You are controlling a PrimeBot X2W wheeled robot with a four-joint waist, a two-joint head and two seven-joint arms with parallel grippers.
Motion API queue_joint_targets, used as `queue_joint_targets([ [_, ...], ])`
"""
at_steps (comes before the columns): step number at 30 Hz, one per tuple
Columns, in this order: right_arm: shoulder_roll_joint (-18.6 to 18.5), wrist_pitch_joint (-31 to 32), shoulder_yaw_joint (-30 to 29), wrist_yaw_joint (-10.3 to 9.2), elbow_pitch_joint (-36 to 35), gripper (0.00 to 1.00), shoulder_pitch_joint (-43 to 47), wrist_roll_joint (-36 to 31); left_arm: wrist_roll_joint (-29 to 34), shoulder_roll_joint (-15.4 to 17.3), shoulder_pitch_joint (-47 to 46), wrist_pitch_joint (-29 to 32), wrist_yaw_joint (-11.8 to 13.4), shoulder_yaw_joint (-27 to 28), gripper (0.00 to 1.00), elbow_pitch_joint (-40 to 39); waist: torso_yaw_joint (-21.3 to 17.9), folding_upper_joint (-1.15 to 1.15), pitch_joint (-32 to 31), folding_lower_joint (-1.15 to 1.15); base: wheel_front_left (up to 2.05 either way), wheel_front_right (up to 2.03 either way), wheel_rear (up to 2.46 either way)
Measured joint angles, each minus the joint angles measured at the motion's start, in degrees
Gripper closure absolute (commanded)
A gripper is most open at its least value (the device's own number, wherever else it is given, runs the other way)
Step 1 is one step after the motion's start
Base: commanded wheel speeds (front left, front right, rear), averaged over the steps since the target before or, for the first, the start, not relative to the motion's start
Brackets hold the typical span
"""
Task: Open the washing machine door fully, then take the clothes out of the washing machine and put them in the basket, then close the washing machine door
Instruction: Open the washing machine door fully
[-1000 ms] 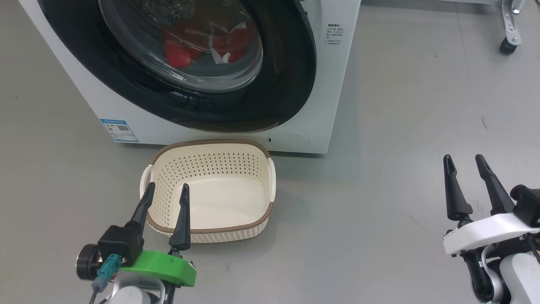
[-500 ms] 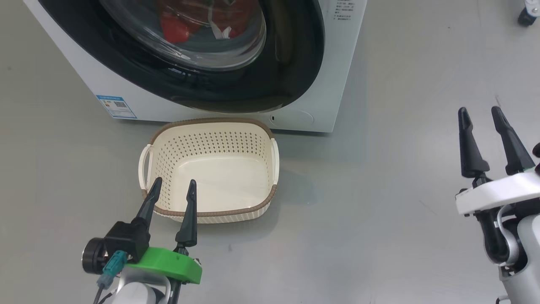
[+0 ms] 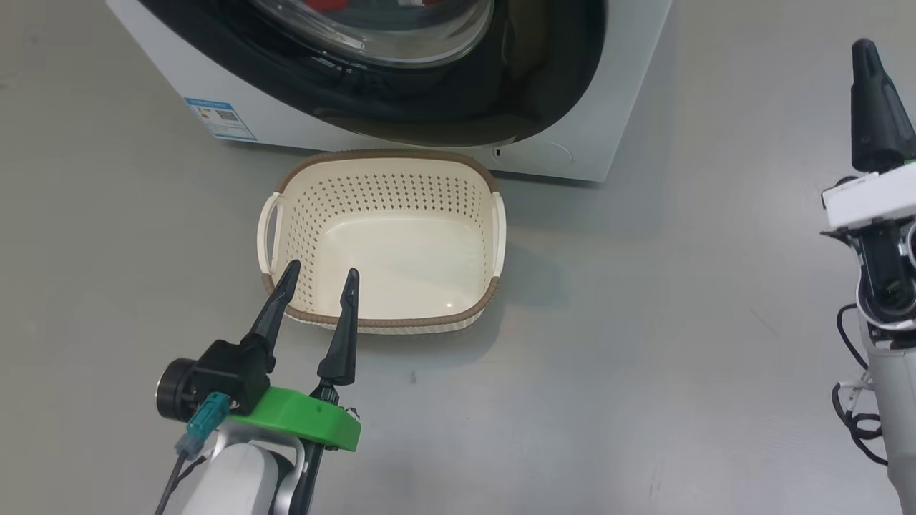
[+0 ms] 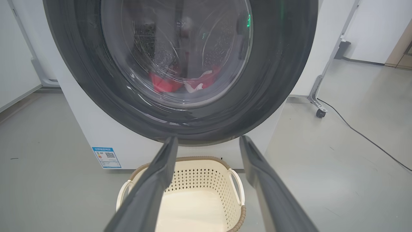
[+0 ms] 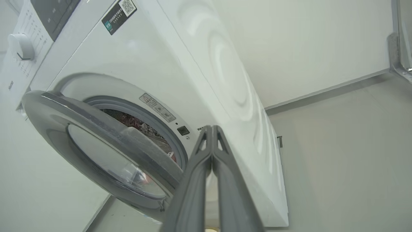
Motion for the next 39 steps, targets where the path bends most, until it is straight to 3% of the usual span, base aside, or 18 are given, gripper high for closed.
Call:
queue_joint_targets([
  [8, 2.23, 7.83, -3.16, -2.96, 4.08, 1.00, -7.64, 10.38, -1.90, -0.03, -1.69, 0.00, -0.01, -1.79, 0.00, -0.11, 3.17, 0.00, 2.61, 0.00, 0.00, 0.00, 0.00],
  [14, 1.04, 11.21, -5.58, -5.56, 7.33, 1.00, -13.57, 12.65, -2.31, -0.03, -2.36, 0.00, 0.00, -2.63, 0.00, -0.09, 5.71, 0.00, 4.38, 0.00, 0.00, 0.00, 0.00],
  [26, 4.00, 17.79, -7.24, -7.62, 12.91, 1.00, -21.24, 20.67, -3.79, -0.05, -2.91, 0.00, 0.04, -3.38, 0.00, -0.07, 9.65, 0.00, 6.52, 0.00, 0.00, 0.00, 0.00],
  [39, 4.44, 24.76, -7.57, -8.65, 18.93, 1.00, -26.97, 25.15, -4.63, -0.09, -3.64, 0.00, 0.59, -4.54, 0.00, -0.05, 12.00, 0.00, 7.81, 0.00, 0.00, 0.00, 0.00],
])
